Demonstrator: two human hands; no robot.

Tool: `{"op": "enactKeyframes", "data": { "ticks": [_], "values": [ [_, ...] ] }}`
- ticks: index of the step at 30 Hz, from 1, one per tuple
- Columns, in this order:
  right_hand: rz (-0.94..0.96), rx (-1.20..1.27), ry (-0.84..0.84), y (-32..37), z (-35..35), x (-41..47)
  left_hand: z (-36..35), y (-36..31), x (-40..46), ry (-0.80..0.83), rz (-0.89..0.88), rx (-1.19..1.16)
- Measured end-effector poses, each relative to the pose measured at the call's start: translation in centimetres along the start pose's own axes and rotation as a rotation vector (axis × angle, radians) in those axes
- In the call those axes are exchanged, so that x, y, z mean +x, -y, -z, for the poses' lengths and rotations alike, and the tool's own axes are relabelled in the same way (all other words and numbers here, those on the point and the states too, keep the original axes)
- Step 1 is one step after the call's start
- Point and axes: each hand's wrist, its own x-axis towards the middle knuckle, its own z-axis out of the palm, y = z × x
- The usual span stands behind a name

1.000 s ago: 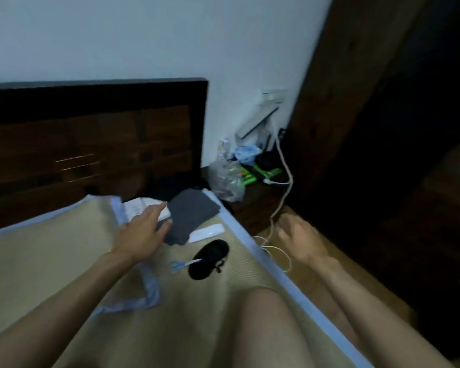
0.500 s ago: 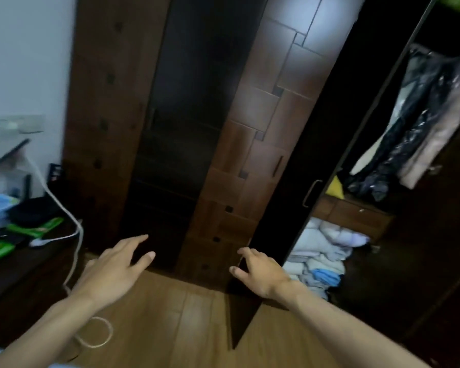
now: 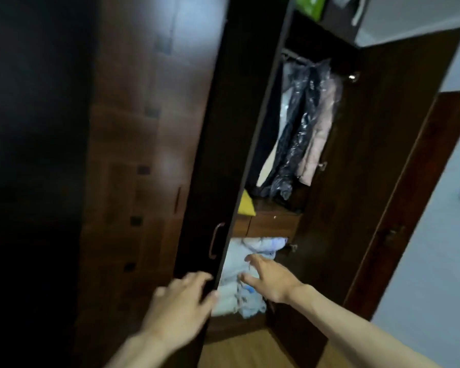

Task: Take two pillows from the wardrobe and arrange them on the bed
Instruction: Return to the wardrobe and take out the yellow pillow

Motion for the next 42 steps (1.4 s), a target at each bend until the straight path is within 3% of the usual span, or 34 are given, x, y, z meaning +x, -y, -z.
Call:
{"op": "enactKeyframes", "data": {
  "ticks": [4,7,9,11,15,19,26,32,36,39,42],
  "values": [
    [-0.021,0.013,-0.105,-15.0,3.9,15.3,-7.0,-11.3,23.3,0.032,-0.178,0.042],
    [-0.102,0.034,-0.182,-26.2,4.9,25.0,-13.4,-14.7,38.9,-0.137,-0.179,0.095],
    [-0.156,0.089,-0.202,-29.8,5.4,28.9,-15.6,-14.0,44.5,-0.276,-0.132,0.147],
    [-0.205,0.129,-0.165,-34.3,5.9,33.0,-18.2,-14.1,51.2,-0.311,-0.118,0.102],
    [-0.244,0.23,-0.134,-39.6,7.3,41.0,-19.7,-12.1,62.1,-0.241,0.092,0.161],
    [-0.136,0.291,-0.127,-39.5,7.0,48.9,-18.7,-6.9,67.8,-0.222,0.065,0.387],
    [0.068,0.357,-0.02,-34.2,3.9,57.0,-17.5,0.8,72.5,0.016,0.311,0.491],
    [0.159,0.308,0.058,-33.4,2.0,61.7,-18.0,3.0,76.6,-0.11,0.381,0.523],
    [0.209,0.296,0.049,-32.4,-0.1,65.5,-17.2,6.3,80.5,-0.19,0.431,0.39],
    [0.091,0.399,0.028,-30.0,-2.3,68.1,-16.3,8.7,81.7,-0.173,0.433,0.316],
    [-0.033,0.268,-0.097,-27.4,-4.6,69.0,-15.7,9.9,81.9,-0.131,0.409,0.311]
  ]
}}
